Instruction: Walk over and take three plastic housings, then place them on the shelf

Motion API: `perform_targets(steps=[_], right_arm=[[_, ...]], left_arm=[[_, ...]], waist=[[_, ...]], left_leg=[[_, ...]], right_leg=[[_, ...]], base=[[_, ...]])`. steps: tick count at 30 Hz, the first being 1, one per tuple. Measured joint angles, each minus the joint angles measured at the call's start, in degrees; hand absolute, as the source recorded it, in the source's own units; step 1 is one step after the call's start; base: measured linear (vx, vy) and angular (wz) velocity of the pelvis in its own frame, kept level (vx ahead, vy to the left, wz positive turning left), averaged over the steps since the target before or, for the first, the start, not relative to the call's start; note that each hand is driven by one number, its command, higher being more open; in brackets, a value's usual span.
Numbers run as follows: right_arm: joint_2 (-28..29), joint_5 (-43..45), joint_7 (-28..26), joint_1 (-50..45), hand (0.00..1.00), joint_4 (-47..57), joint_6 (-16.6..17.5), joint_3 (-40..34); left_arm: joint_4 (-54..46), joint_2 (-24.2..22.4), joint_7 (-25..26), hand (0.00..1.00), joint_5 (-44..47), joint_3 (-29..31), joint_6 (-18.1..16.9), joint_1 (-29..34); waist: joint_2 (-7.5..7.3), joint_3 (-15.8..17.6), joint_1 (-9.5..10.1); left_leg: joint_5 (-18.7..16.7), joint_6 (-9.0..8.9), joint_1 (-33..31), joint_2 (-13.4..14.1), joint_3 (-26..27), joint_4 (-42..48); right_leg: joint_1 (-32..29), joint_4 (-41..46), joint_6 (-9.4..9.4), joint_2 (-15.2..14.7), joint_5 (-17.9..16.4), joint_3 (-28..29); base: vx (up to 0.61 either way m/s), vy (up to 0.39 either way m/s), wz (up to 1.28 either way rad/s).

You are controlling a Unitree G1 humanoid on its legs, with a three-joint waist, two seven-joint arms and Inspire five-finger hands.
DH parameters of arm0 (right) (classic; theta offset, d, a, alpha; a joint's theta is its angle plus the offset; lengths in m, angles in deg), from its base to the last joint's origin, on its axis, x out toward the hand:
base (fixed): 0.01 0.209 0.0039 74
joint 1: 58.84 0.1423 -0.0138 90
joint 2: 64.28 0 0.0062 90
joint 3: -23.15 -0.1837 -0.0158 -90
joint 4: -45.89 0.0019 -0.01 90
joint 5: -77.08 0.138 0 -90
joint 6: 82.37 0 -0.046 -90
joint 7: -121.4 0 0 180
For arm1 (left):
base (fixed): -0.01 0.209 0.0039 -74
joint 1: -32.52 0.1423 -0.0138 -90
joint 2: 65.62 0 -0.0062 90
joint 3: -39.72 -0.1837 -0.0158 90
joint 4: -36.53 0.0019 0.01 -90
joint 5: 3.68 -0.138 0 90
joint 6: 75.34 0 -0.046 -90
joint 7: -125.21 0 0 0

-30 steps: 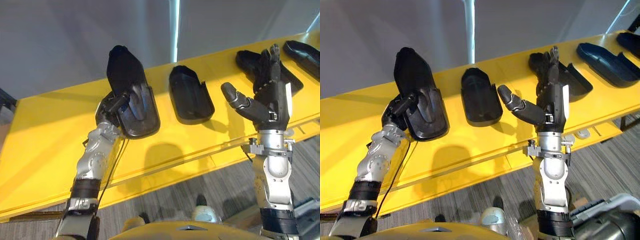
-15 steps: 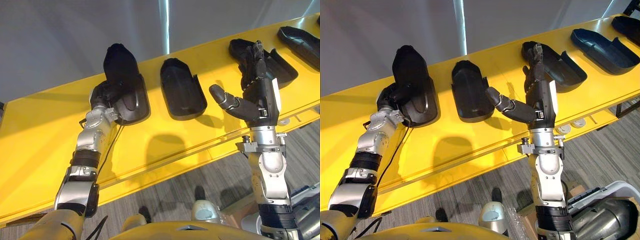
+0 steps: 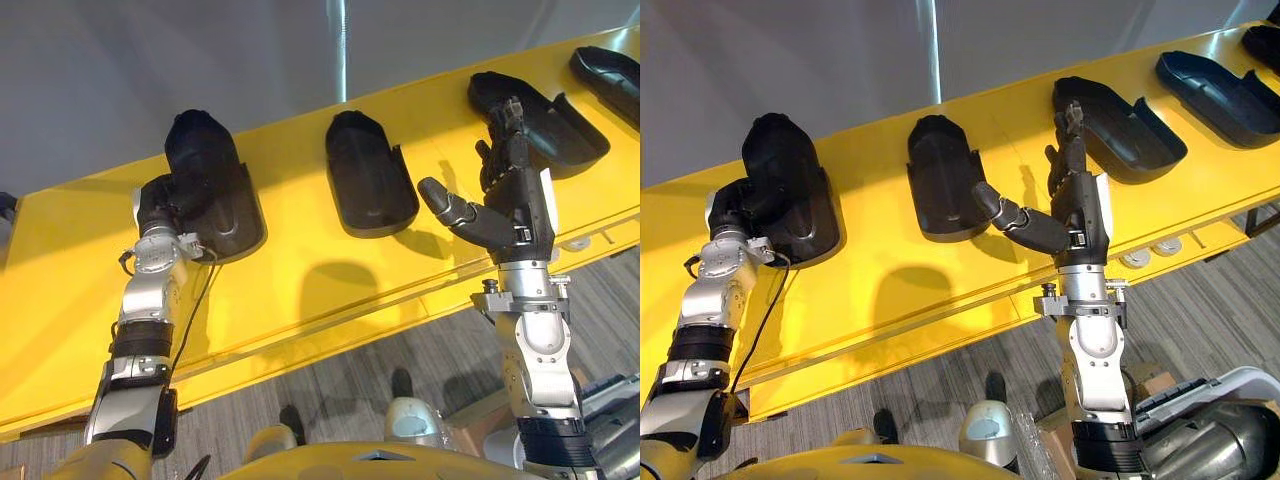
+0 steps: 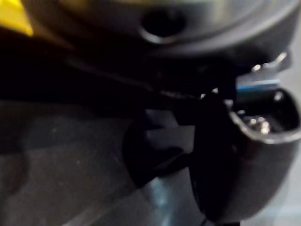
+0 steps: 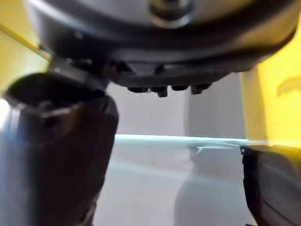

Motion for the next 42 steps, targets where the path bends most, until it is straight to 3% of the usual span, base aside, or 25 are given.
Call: perform_targets(steps=[7, 8, 16, 26, 36, 42], right_arm=[[0.03, -0.06, 0.34, -1.98, 1.0, 1.83, -1.04, 0.03], [0.03, -0.06, 0.36, -2.21, 1.0, 1.83, -1.05, 0.0], [0.11, -0.11, 1.13, -2.36, 1.0, 2.14, -1.1, -0.06], [0.16, -0.11, 1.42, -3.49, 1.0, 3.69, -1.11, -0.05], [0.62, -0.43, 1.53, -3.79, 1.0, 3.7, -0.88, 1.39], [0.67, -0.51, 2.12, -2.52, 1.0, 3.66, -0.79, 4.74]], left_arm=[[-3.55, -0.04, -0.36, 0.0, -0.04, 0.85, -0.11, 4.95], [-3.56, -0.08, -0.63, 1.0, -0.04, 0.89, -0.07, 5.19], [-8.1, -1.88, -4.34, 1.0, -2.56, 1.01, 1.22, 9.48], [-8.85, -2.06, -3.8, 1.0, -4.69, -0.78, 1.01, 10.69], [-10.65, -2.39, -3.98, 1.0, -4.95, -1.85, -0.75, 12.0], [-17.69, -2.77, -4.19, 1.0, -6.67, -4.36, -1.9, 13.21]], waist=[[0.3, -0.19, 0.15], [0.46, -0.28, 0.13], [1.58, -1.34, 0.19], [1.49, -2.6, 0.33], [0.24, -3.75, 1.29], [-0.77, -4.8, 2.89]], left_leg=[[0.23, 0.03, 0.0, -0.05, -0.3, -0.11], [0.28, 0.04, 0.01, -0.05, -0.32, -0.16], [1.34, -0.08, 0.38, -0.04, -1.07, -1.94], [1.49, -0.16, 0.95, -0.01, -1.03, -2.46], [2.46, -0.27, 1.56, -0.08, -1.41, -4.12], [2.96, -0.5, 1.92, -0.15, -2.51, -5.08]], right_leg=[[0.21, -0.05, -0.01, -0.07, -0.04, -0.26], [0.21, -0.05, -0.01, -0.08, -0.04, -0.28], [0.55, -0.74, 0.02, -0.04, -0.01, -1.27], [1.14, -1.48, 0.14, 0.04, 0.07, -1.42], [1.5, -1.93, 0.21, 0.21, 0.16, -2.02], [2.8, -2.93, 0.17, 0.51, 0.21, -3.55]], base=[[-0.01, -0.001, 0.02], [0.0, 0.0, 0.0], [0.0, -0.013, 0.05], [0.0, -0.001, 0.0], [0.0, -0.002, 0.01], [0.0, -0.004, 0.11]])
